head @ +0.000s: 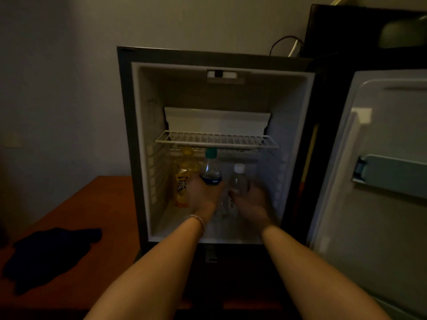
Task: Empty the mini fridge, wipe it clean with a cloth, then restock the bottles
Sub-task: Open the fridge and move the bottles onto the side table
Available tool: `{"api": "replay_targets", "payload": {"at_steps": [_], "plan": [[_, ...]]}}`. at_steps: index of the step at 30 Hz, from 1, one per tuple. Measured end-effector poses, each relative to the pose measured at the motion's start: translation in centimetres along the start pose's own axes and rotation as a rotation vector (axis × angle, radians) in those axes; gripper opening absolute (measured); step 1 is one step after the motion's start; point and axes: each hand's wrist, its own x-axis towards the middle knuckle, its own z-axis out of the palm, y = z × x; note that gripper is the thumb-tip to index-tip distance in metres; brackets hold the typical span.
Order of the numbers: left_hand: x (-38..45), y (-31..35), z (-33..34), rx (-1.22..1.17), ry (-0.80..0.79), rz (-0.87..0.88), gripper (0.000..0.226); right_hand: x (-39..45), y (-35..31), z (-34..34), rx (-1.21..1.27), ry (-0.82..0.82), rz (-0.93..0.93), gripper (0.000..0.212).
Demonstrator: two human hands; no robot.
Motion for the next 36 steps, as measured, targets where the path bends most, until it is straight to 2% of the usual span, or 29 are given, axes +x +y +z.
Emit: {"api": "replay_targets", "payload": {"at_steps": [5,8,11,15,20,26,30,36], "plan": [[-3.8,0.3,-4.6,-0.011,-0.032,0.055,0.048,-4.0,-1.9,-0.6,0.055,-0.046,0.030,0.023],[-5.7,-0.2,-7.7,-0.015,-0.031,0.129,0.050,-6.6,-3.3,-0.6,0.102,-0.057,-0.028,0.020],[-6.6,-0.7,-11.4,0.039,-0.004,0.189,0.053,-9.1,-4.5,-0.3,0.183,-0.090,-0.093,0.042],[-6.2,-1.1,-16.5,0.078,0.045,0.219,0.048,-11.4,-7.2,1.5,0.190,-0.148,-0.187,0.042],[-3.6,-3.4,-23.2,0.165,0.162,0.206,0.051,-13.8,-11.9,6.5,0.246,-0.315,-0.315,0.038],[1.4,-6.5,-29.1,0.203,0.279,0.159,0.052,-14.0,-16.3,14.8,0.272,-0.442,-0.344,0.045],[6.0,-8.9,-31.2,0.213,0.310,0.124,0.054,-12.3,-18.9,20.0,0.303,-0.451,-0.296,0.044],[13.2,-12.3,-32.2,0.182,0.322,0.094,0.051,-7.6,-21.3,27.2,0.312,-0.355,-0.167,0.038]]}}
